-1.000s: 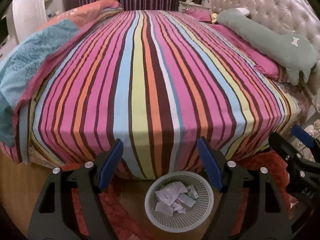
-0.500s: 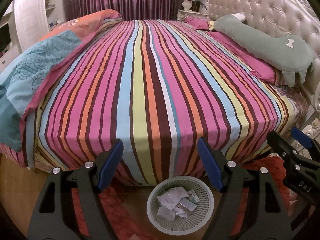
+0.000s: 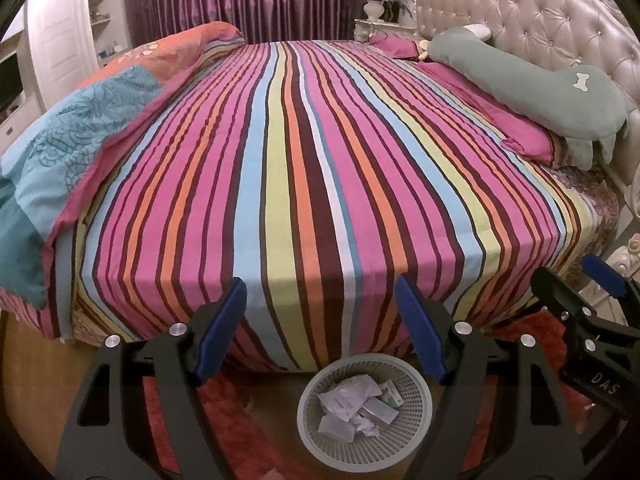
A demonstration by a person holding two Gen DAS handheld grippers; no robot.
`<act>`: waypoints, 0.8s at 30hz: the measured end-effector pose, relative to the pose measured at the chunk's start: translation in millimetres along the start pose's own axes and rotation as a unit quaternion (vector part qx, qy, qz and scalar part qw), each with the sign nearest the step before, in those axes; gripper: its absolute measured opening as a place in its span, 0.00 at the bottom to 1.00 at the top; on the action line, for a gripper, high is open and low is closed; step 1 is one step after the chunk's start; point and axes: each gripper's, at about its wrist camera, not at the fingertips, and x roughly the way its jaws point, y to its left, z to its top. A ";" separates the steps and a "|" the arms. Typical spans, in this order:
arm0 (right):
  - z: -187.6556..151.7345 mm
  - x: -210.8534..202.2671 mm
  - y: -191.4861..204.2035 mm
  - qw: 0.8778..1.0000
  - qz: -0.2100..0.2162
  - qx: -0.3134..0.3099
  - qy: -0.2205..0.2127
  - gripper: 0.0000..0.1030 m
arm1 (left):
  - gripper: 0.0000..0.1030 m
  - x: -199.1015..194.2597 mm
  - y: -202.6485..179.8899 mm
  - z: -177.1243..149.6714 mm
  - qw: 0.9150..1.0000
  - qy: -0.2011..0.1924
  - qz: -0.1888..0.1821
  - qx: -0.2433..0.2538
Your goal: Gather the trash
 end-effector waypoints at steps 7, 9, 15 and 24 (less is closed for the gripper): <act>1.5 -1.3 -1.9 1.000 -0.002 0.010 -0.006 0.92 | 0.72 -1.3 -3.1 3.1 1.000 -0.005 0.000 0.005; 1.7 -1.2 -2.1 1.000 -0.003 0.011 -0.006 0.92 | 0.72 -2.6 -4.6 3.0 1.000 -0.007 -0.001 0.007; 2.2 -0.9 -4.2 1.000 -0.005 0.016 -0.006 0.92 | 0.72 -4.6 -6.2 4.2 1.000 -0.009 -0.005 0.010; 3.4 -0.5 -6.6 1.000 -0.006 0.018 -0.003 0.92 | 0.72 -3.6 -7.6 2.9 1.000 -0.007 -0.010 0.017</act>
